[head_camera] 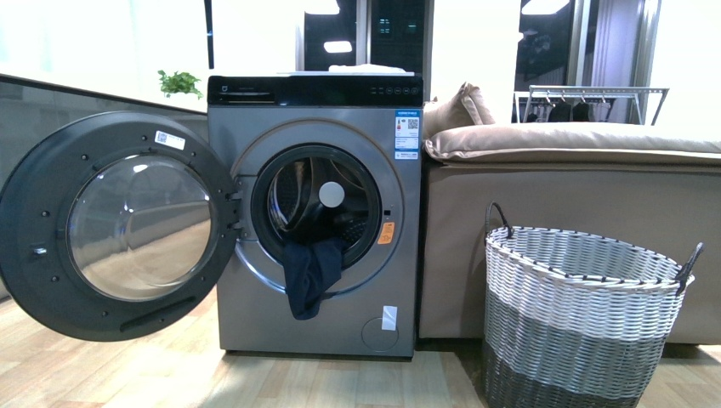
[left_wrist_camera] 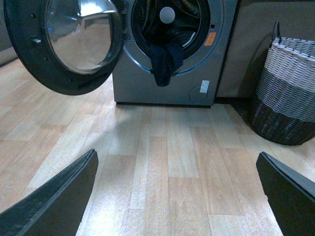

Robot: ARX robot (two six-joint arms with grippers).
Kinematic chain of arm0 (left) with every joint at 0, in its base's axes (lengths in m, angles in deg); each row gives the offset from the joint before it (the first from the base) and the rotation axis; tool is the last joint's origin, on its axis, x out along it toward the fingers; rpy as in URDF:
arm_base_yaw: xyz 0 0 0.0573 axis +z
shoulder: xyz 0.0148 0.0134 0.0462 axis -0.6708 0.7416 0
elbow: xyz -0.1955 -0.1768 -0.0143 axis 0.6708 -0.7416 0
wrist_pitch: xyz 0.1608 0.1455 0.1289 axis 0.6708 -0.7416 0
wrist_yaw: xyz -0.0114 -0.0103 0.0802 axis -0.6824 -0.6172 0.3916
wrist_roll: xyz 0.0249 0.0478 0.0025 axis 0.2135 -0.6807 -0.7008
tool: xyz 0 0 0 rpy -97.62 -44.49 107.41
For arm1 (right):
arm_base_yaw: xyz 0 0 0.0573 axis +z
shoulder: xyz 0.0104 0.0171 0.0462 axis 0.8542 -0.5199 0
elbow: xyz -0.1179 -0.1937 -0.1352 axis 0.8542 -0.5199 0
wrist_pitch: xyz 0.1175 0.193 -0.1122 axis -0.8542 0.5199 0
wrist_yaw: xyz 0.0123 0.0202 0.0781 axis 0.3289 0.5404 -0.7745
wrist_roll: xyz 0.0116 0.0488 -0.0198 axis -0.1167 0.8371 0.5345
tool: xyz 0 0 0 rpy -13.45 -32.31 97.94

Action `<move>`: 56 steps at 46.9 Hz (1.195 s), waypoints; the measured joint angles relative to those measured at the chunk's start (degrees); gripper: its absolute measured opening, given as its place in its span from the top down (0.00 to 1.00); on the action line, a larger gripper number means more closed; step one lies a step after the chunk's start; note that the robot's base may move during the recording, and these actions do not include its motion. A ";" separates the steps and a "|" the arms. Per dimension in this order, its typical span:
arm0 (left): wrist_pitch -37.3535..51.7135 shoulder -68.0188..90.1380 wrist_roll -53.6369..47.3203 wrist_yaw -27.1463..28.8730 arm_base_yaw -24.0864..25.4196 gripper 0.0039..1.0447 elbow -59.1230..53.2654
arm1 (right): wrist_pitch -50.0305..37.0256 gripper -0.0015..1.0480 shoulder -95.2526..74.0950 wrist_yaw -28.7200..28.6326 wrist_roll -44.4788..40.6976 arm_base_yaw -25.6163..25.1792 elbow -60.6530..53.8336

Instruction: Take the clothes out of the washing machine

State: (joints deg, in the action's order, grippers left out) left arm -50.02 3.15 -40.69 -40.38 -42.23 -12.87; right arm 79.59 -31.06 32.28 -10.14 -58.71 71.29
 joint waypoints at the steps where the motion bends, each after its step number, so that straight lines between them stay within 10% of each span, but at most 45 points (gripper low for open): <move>1: 0.00 0.00 0.00 0.00 0.00 0.06 0.00 | 0.00 0.07 0.00 0.00 0.00 0.00 0.00; 56: 0.00 0.00 0.00 -0.02 0.00 0.06 0.00 | 0.02 0.07 0.00 -0.04 0.00 0.00 0.00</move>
State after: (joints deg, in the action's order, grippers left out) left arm -50.02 3.15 -40.69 -40.40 -42.23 -12.87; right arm 79.61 -31.06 32.24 -10.14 -58.71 71.29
